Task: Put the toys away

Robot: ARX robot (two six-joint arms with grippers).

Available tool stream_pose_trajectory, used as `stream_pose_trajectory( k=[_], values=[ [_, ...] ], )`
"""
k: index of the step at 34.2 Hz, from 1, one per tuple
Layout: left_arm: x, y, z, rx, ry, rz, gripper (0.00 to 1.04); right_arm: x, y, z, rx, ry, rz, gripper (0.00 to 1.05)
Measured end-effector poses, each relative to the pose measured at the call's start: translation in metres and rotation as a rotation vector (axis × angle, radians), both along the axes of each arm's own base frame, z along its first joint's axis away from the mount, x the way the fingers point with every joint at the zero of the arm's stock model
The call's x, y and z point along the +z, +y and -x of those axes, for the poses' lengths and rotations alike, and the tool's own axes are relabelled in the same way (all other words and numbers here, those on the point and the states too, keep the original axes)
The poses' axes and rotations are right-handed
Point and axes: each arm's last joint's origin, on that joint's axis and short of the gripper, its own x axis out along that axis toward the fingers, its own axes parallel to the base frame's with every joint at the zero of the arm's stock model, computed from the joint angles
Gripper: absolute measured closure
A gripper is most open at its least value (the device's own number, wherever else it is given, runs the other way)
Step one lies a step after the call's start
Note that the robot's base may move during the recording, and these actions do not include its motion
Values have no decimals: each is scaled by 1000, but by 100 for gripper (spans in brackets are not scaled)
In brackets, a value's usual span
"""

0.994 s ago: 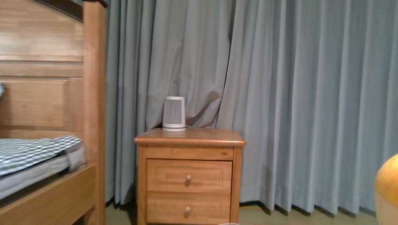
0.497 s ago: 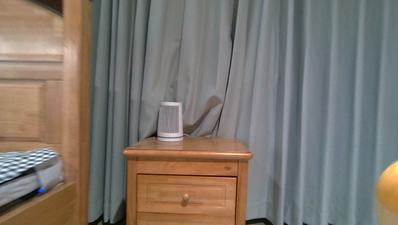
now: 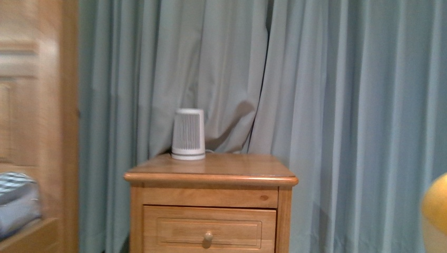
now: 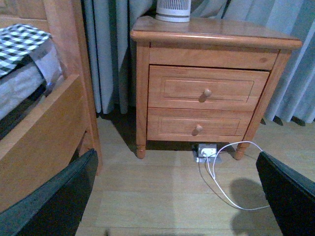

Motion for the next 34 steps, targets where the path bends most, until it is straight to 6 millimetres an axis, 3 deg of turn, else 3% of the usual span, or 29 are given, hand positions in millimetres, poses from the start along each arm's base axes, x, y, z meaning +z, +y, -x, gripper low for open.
stream_pose_trajectory(
  k=[34],
  values=[
    [0, 0, 0, 1, -1, 0, 6, 0, 0, 0, 0, 3, 1, 92]
  ],
)
